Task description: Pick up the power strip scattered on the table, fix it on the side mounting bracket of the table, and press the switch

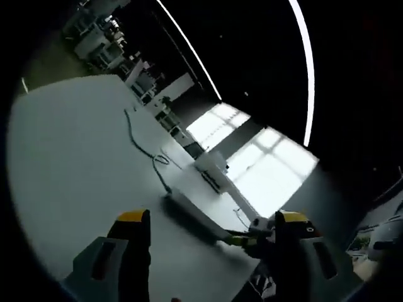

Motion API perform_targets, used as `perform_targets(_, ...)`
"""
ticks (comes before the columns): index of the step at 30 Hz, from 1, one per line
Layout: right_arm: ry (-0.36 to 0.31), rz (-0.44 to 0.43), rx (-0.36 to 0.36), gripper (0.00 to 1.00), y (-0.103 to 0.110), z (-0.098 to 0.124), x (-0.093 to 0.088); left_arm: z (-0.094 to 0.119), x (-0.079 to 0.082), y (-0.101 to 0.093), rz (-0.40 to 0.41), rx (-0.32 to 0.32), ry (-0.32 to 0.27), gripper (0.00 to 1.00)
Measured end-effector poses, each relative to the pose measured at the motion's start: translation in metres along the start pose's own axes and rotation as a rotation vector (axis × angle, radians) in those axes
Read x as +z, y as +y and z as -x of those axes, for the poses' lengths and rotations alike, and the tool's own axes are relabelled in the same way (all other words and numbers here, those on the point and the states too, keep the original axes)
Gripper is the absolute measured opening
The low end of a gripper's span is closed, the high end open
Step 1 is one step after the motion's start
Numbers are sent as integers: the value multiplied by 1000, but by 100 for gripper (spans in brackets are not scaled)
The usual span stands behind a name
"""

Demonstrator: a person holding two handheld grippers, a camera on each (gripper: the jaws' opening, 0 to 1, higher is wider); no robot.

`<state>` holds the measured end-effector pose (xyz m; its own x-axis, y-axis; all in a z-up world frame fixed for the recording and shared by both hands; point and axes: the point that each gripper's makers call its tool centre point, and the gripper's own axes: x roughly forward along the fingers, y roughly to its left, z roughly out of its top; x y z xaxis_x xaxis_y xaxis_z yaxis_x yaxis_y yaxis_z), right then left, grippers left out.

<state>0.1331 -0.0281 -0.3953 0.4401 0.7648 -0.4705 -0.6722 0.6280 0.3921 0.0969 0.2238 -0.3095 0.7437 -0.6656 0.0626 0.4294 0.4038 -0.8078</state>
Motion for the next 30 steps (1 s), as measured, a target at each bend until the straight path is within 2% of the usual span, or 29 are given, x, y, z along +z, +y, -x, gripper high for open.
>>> perform_targets(6, -5, -16, -7, 49, 4, -1, -1, -11, -9, 4, 83, 8, 43, 82)
perform_targets(9, -6, -23, -11, 49, 5, -1, -1, -19, -12, 1, 169, -3, 52, 81)
perform_targets(16, -10, -31, -18, 49, 8, -3, -1, -36, -20, -7, 293, -33, 85, 82)
perform_targets(21, -13, -23, -25, 49, 9, -4, -2, -50, -29, -9, 341, -34, 120, 84)
perform_targets(30, -19, -21, -30, 49, 11, -5, -2, -69, -39, -11, 409, -39, 143, 85)
